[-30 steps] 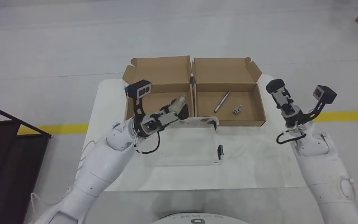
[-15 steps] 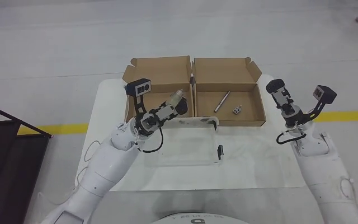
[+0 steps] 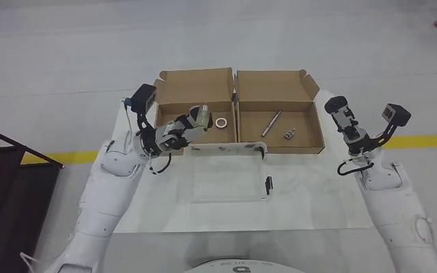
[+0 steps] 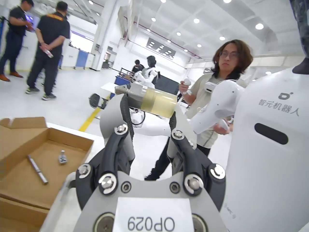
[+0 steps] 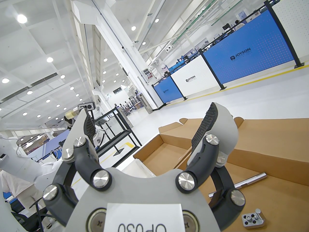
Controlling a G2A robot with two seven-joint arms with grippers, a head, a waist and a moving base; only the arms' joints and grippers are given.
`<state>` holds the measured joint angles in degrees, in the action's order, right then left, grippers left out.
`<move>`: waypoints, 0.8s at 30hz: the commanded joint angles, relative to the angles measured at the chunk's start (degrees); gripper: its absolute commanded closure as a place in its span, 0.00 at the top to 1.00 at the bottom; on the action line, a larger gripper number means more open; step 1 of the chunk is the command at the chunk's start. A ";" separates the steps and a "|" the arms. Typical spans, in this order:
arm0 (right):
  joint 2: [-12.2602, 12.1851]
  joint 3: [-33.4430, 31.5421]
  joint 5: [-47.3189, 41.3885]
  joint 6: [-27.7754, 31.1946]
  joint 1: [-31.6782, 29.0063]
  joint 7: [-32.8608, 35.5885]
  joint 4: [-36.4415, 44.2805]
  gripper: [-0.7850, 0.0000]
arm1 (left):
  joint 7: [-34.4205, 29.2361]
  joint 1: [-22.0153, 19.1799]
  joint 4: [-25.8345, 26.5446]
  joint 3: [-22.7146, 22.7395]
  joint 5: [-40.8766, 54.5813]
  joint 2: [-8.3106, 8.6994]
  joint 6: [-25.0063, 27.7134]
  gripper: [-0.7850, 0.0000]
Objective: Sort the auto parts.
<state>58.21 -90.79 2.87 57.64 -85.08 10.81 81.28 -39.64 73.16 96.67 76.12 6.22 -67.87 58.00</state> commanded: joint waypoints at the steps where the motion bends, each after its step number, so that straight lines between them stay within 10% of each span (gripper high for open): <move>1: 0.00 0.00 0.00 0.00 0.00 0.00 0.00 1.00 | 6.07 2.62 2.71 3.85 -8.16 -0.29 0.00 0.00; 15: 0.00 0.00 0.00 0.00 0.00 0.00 0.00 1.00 | 49.20 15.88 11.21 12.55 -67.85 -2.07 -7.89 0.00; 24: 0.00 0.00 0.00 0.00 0.00 0.00 0.00 1.00 | 51.32 17.17 11.58 9.53 -74.11 -2.04 -10.12 0.00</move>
<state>58.21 -90.79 2.87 57.64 -85.08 10.81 81.28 14.25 90.36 108.35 86.22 -68.84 -69.95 48.10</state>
